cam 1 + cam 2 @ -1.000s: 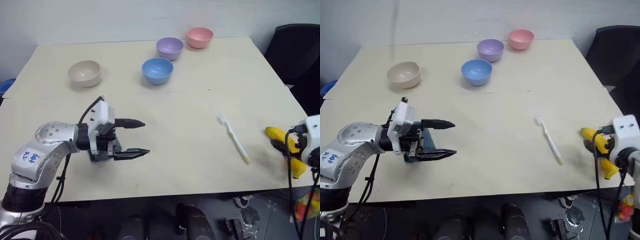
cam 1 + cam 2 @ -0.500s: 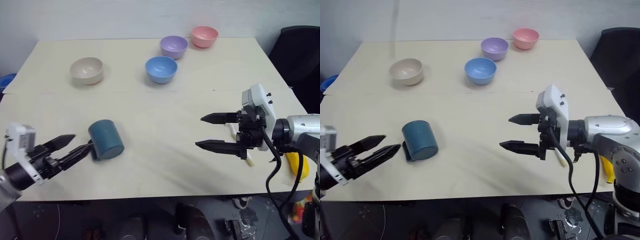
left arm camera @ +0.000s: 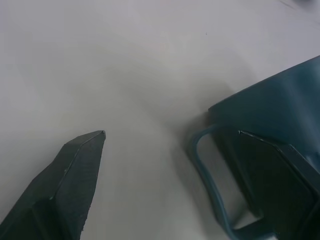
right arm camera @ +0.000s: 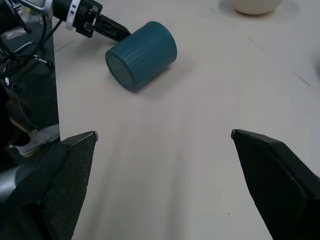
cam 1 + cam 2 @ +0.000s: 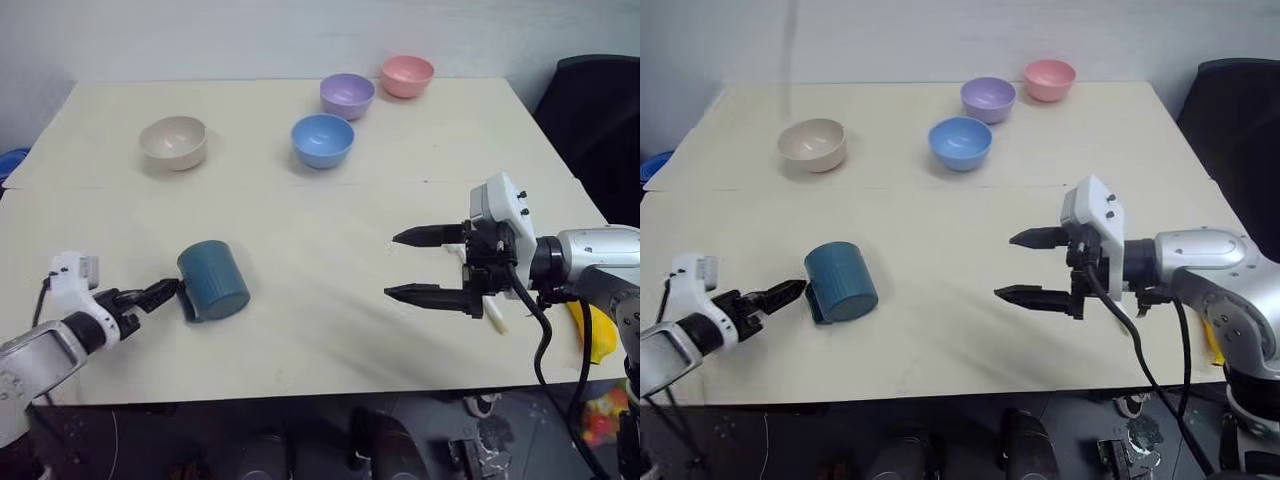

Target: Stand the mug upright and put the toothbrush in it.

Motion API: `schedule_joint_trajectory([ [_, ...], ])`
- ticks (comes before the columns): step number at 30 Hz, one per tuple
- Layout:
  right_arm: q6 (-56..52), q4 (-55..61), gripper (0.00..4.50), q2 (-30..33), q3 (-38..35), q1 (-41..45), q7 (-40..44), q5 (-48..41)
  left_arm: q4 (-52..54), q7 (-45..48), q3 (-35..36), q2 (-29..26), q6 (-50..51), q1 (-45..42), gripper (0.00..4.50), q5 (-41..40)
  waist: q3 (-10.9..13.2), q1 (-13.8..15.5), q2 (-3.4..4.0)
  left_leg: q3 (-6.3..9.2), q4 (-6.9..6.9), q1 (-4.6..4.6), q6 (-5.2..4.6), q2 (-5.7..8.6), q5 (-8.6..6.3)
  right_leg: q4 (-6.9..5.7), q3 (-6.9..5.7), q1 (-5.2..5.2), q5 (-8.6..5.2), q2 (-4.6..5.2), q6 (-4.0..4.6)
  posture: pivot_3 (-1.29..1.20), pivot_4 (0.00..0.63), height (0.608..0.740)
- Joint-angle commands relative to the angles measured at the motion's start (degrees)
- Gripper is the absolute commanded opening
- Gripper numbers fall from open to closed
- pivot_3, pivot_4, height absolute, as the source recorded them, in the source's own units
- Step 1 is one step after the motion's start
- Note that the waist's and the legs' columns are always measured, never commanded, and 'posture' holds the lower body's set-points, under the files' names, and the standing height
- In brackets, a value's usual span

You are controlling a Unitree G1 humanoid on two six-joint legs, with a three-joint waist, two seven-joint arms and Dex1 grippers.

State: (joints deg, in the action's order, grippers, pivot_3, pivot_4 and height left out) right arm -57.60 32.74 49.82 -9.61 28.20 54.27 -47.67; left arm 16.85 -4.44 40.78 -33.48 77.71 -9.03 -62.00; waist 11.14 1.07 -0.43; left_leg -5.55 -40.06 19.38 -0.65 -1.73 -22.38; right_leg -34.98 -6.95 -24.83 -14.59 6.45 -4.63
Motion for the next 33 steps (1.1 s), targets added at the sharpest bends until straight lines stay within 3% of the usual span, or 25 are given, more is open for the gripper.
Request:
schedule_joint_trajectory([
  [1,0.39,2.89,4.47,0.83,-3.17,-1.17,-2.21,-1.99,-0.86,-1.00,-1.88,-1.83,4.17,-0.29,4.50,0.84,-0.01,0.03,-0.01,-0.01,0.00,-0.03,0.01,0.01,0.00,-0.01,0.00,0.01,0.00,0.01,0.00,0.00,0.150,0.740],
  [7,0.97,5.22,4.47,-0.59,-5.42,-4.24,-7.79,-3.63,-1.67,-1.95,-4.79,-2.67,14.25,-5.47,4.50,1.17,-0.01,0.28,-0.01,-0.08,-0.05,-0.19,0.02,0.03,0.02,-0.02,0.15,0.10,0.03,0.05,-0.05,0.00,0.150,0.740],
  [11,1.33,6.62,4.47,-1.01,-5.79,-5.42,-10.21,-5.01,-6.31,-2.43,-8.38,-4.17,14.79,-8.46,4.50,2.76,-0.04,0.37,0.03,-0.07,-0.04,-0.21,0.09,0.07,0.07,-0.03,0.23,0.08,0.03,0.05,-0.05,0.00,0.150,0.740],
  [14,1.88,7.44,4.47,-1.09,-6.61,-6.94,-11.67,-5.54,-11.86,-0.24,-18.30,-6.91,14.79,-12.50,4.50,8.96,-0.10,0.80,0.14,0.01,-0.04,-0.24,0.12,0.11,0.15,-0.04,0.22,0.12,0.03,0.07,-0.04,0.00,0.150,0.740],
  [16,2.41,7.73,4.47,-0.86,-6.59,-7.47,-12.32,-5.49,-14.33,1.76,-22.38,-8.41,13.33,-14.24,4.50,11.99,-0.37,1.13,0.59,0.04,-0.03,-0.29,0.13,0.19,0.25,-0.03,0.18,0.19,0.09,0.10,-0.03,0.00,0.150,0.740],
  [20,3.39,8.38,4.50,-0.67,-6.71,-8.32,-13.99,-5.47,-19.77,6.23,-28.41,-9.56,8.83,-18.21,3.61,17.51,-0.84,1.37,1.37,-0.03,0.03,-0.45,0.13,0.19,0.27,-0.05,0.24,0.27,0.12,0.12,-0.04,0.00,0.150,0.740],
  [23,3.69,9.30,4.50,-0.69,-7.43,-9.29,-15.24,-5.88,-20.99,7.92,-30.09,-8.67,8.59,-18.81,2.76,19.79,-0.94,1.57,1.54,0.00,0.11,-0.50,0.20,0.16,0.33,-0.07,0.26,0.26,0.12,0.10,-0.01,0.00,0.150,0.740],
  [31,4.55,9.89,4.50,-0.41,-7.79,-10.10,-17.32,-6.48,-21.60,9.97,-29.58,-4.91,9.42,-19.70,1.11,24.62,-1.08,2.25,1.77,0.08,0.12,-0.50,0.15,0.22,0.35,-0.08,0.23,0.30,0.13,0.21,0.00,0.00,0.150,0.740],
  [33,4.85,9.58,4.50,-0.11,-7.76,-10.11,-17.18,-6.39,-21.64,10.59,-29.40,-4.17,9.53,-20.13,1.11,25.77,-1.08,2.27,1.78,0.09,0.12,-0.49,0.13,0.24,0.35,-0.07,0.23,0.30,0.13,0.23,0.00,0.00,0.150,0.740],
])
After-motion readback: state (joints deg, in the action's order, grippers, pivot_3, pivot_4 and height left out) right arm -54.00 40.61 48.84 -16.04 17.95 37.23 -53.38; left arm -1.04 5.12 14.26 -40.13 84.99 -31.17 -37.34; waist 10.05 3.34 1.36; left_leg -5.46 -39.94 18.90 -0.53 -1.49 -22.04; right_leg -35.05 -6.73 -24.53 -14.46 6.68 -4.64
